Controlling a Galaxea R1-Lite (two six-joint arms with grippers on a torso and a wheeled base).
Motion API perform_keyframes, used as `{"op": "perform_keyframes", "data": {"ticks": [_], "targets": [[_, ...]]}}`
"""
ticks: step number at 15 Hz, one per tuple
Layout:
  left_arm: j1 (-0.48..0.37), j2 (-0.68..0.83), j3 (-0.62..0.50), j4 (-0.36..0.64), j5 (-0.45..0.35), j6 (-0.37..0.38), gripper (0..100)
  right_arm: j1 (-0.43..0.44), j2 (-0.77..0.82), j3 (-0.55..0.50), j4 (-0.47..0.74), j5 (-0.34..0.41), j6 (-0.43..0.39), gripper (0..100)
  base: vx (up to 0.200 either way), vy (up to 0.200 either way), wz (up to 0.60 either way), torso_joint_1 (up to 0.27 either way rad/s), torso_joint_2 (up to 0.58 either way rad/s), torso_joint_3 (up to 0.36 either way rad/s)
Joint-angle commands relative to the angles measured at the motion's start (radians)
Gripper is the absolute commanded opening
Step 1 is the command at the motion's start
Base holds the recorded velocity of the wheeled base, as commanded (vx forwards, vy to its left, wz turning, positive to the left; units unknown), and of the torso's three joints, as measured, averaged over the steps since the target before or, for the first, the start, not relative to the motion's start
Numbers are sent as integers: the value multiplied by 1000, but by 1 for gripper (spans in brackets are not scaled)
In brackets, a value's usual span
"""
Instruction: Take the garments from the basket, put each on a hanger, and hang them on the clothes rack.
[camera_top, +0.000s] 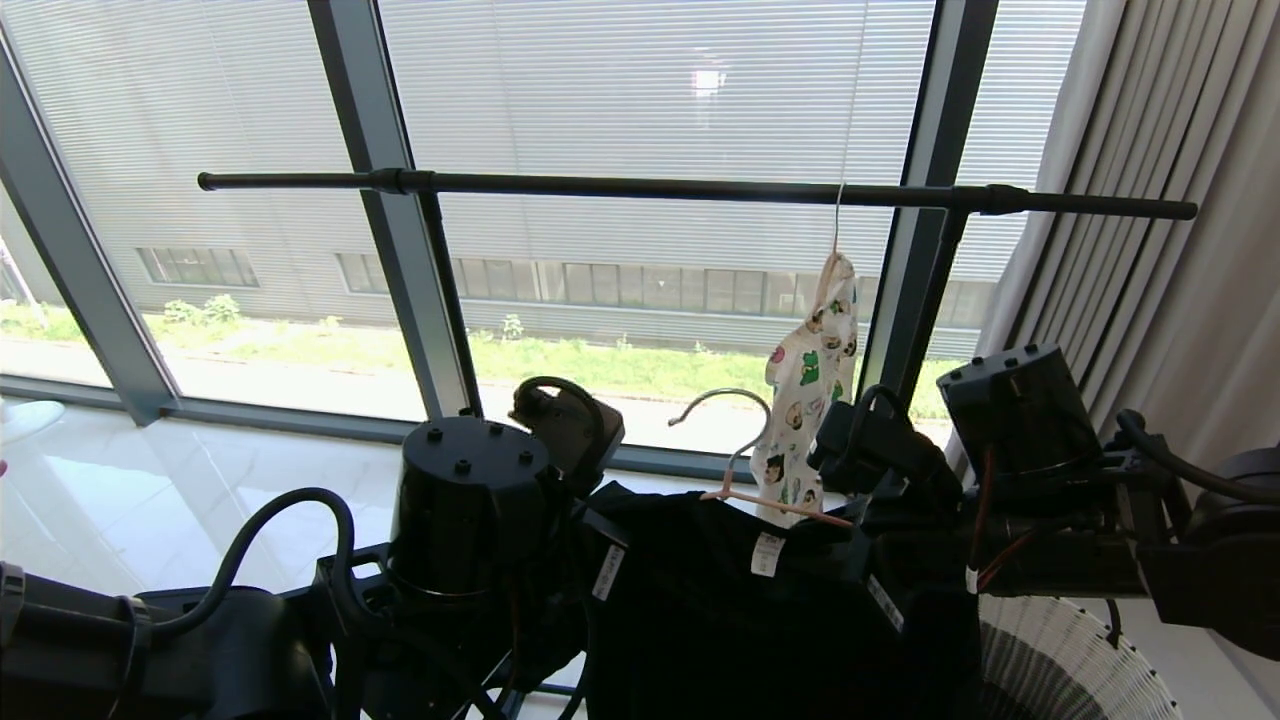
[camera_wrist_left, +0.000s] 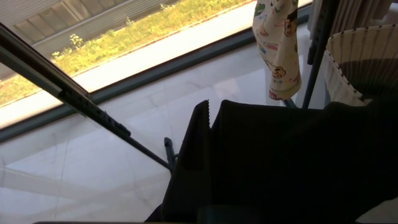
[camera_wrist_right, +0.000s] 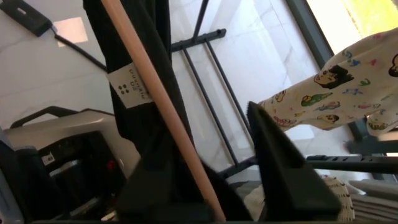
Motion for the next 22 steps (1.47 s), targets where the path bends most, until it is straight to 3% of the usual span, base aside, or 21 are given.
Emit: {"op": "perform_keyframes", "data": {"ticks": [1,4,5,10,13,15,17,20,22], "targets": [[-5,-5,0,-1,0,0,0,0,-4,0,-1,1,-1,0,0,0,0,0,0,0],[-18,-6,0,-1,0,0,0,0,-14,15,-44,1,-54,0,0,0,0,0,0,0],[-22,-6,1,-1,0,-2,100,0,-15,22,-62,1,-68,0,0,0,0,0,0,0],[-19,-29,24,-3,0,-29,100,-35,-18,94,-251,5,-203,0,0,0,0,0,0,0],[99,-65,78,-3,0,-31,100,-119,-20,152,-395,74,-367,0,0,0,0,0,0,0],[214,-74,78,-4,-3,-29,100,-161,-40,157,-412,126,-435,0,0,0,0,0,0,0],[297,-86,104,-4,-17,-31,100,-184,-61,157,-412,149,-444,0,0,0,0,0,0,0],[297,-169,219,-4,-147,-16,100,-230,-64,155,-415,159,-439,0,0,0,0,0,0,0],[295,-191,259,-4,-178,-5,100,-245,-72,153,-415,180,-439,0,0,0,0,0,0,0]]}}
